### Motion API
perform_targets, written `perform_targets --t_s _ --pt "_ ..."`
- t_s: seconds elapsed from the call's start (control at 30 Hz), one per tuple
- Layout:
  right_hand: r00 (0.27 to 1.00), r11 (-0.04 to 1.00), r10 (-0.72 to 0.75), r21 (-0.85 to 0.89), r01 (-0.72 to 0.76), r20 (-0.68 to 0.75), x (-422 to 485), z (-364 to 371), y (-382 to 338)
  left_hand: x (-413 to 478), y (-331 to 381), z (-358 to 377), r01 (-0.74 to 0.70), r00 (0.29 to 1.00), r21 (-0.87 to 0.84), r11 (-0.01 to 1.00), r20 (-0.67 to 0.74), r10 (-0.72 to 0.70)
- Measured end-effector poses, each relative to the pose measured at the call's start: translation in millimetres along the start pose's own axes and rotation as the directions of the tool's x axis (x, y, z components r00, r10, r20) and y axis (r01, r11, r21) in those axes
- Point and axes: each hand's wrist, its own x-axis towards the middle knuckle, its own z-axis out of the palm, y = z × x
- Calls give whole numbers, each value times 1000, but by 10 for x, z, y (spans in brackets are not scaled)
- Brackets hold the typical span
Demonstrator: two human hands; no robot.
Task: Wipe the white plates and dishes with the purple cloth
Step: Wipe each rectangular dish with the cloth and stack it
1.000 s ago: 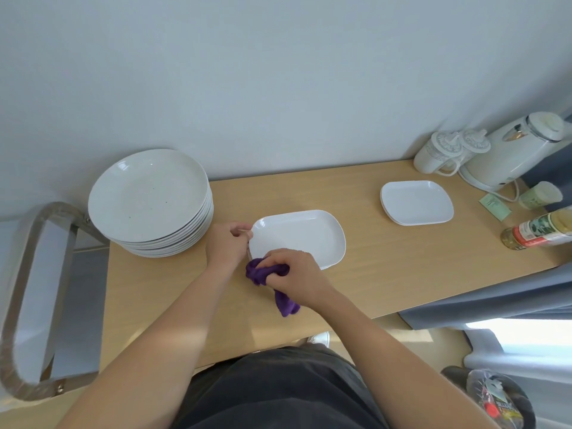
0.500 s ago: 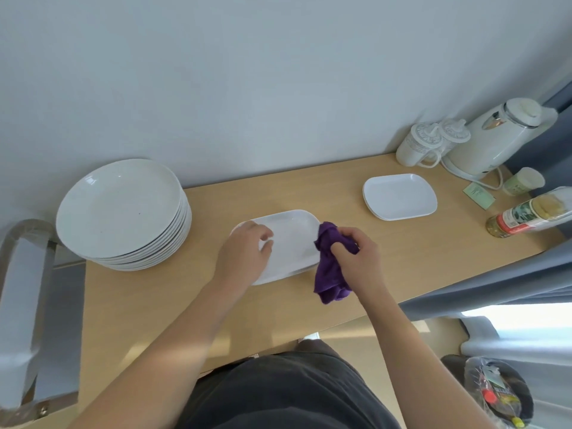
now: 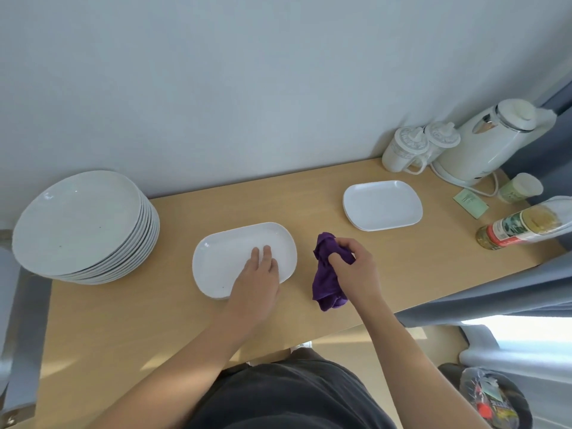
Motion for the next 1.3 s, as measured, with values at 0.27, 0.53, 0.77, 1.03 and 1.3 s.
perform_targets --t_s 0.27,0.53,0.77,1.03,1.3 --pt "990 998 -67 -10 69 123 167 -38 -72 -19 85 20 46 998 -25 999 53 -45" --pt "971 976 -205 92 195 121 128 -31 -376 -195 -13 -195 -135 824 -403 905 -553 -123" --pt "857 848 -516 144 510 9 -74 185 -970 -376 -320 -890 -89 787 -939 332 -271 -555" --pt "620 614 -785 -131 778 4 -173 856 -1165 -638 -558 -1096 -224 886 -973 50 -225 -406" --pt "522 516 -853 -185 836 -22 -678 1212 -785 -871 -787 -1005 -266 912 -952 -151 -198 -358"
